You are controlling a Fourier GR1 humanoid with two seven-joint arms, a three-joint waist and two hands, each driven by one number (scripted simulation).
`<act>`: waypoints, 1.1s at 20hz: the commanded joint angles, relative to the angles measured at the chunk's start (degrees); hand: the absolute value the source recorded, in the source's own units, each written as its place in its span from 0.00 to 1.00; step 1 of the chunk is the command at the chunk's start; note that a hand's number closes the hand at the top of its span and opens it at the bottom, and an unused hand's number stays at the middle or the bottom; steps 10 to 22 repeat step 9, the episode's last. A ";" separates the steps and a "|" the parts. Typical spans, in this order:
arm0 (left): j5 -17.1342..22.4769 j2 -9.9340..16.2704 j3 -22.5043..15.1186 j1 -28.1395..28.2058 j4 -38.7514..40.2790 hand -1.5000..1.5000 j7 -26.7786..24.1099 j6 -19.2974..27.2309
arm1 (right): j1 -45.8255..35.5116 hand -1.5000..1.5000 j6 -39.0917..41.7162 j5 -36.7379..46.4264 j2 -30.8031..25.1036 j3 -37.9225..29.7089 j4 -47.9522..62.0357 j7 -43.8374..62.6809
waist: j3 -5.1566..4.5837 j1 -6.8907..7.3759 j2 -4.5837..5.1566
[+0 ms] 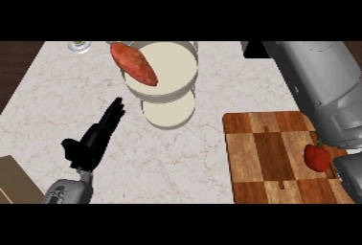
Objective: Pick the sweet potato from the cutting board and place it in the tiered basket
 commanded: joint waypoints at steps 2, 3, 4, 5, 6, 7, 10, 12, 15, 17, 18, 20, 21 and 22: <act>0.53 0.59 1.18 1.08 1.12 0.50 -0.96 -0.67 | 6.05 0.00 5.10 -4.33 -9.77 -5.78 -5.00 -4.02 | -0.10 -0.85 -0.14; 0.59 0.49 1.51 0.06 1.42 0.50 -0.66 -0.47 | 8.95 0.00 8.28 -5.83 -10.91 -6.68 -6.81 -5.59 | -0.09 -1.16 -0.19; -0.23 -0.18 0.49 1.49 0.66 0.50 -1.08 0.16 | 10.38 0.00 11.94 -7.15 -14.13 -7.89 -7.21 -5.32 | -0.07 -1.33 -0.27; -0.59 0.54 0.76 0.96 -0.06 0.50 -0.53 0.24 | 13.01 0.00 12.58 -7.15 -14.41 -8.21 -7.21 -7.28 | -0.09 -0.69 -0.10; -0.21 0.06 1.54 -0.07 0.91 0.50 -0.32 0.91 | 13.83 0.00 15.12 -7.89 -17.16 -9.58 -5.85 -8.69 | -0.08 -0.48 0.12; -0.76 -0.09 1.79 -1.04 4.91 0.50 -3.05 0.46 | 14.22 0.00 17.73 -7.99 -18.89 -9.18 -7.22 -6.75 | -0.14 -0.99 0.05; -1.21 -0.13 0.23 0.80 0.78 0.50 -0.91 0.32 | 15.81 0.00 23.77 -9.53 -23.01 -11.22 -5.17 -9.02 | -0.09 -0.03 0.19; -1.21 -0.13 0.23 0.80 0.78 0.50 -0.91 0.32 | 15.81 0.00 23.77 -9.53 -23.01 -11.22 -5.17 -9.02 | -0.09 -0.03 0.19; -1.21 -0.13 0.23 0.80 0.78 0.50 -0.91 0.32 | 15.81 0.00 23.77 -9.53 -23.01 -11.22 -5.17 -9.02 | -0.09 -0.03 0.19; -1.21 -0.13 0.23 0.80 0.78 0.50 -0.91 0.32 | 15.81 0.00 23.77 -9.53 -23.01 -11.22 -5.17 -9.02 | -0.09 -0.03 0.19; -1.21 -0.13 0.23 0.80 0.78 0.50 -0.91 0.32 | 15.81 0.00 23.77 -9.53 -23.01 -11.22 -5.17 -9.02 | -0.09 -0.03 0.19; -1.21 -0.13 0.23 0.80 0.78 0.50 -0.91 0.32 | 15.81 0.00 23.77 -9.53 -23.01 -11.22 -5.17 -9.02 | -0.09 -0.03 0.19; -1.21 -0.13 0.23 0.80 0.78 0.50 -0.91 0.32 | 15.81 0.00 23.77 -9.53 -23.01 -11.22 -5.17 -9.02 | -0.09 -0.03 0.19; -1.21 -0.13 0.23 0.80 0.78 0.50 -0.91 0.32 | 15.81 0.00 23.77 -9.53 -23.01 -11.22 -5.17 -9.02 | -0.09 -0.03 0.19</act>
